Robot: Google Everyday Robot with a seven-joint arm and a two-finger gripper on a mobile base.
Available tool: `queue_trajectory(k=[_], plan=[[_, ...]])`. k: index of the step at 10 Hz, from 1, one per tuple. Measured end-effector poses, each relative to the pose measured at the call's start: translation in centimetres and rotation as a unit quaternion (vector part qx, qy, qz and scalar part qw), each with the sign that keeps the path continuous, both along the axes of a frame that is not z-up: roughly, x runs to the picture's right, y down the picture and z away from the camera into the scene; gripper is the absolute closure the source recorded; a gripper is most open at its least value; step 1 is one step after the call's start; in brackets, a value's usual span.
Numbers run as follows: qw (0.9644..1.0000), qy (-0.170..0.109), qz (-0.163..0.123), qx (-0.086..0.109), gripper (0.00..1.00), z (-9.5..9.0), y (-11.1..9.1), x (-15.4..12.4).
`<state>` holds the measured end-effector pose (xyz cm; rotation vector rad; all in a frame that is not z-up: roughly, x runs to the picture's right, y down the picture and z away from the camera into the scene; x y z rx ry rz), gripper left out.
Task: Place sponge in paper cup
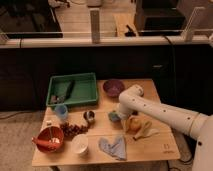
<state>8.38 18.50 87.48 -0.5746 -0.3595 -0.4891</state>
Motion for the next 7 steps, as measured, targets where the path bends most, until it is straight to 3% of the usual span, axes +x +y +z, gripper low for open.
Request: queue_trajectory(k=[5,7], plan=[[1.0,0.003,0.007,-0.002,0.2,0.03,-0.08,0.13],[1.0,0.003,0.006,-0.002,0.26,-0.01,-0.1,0.12]])
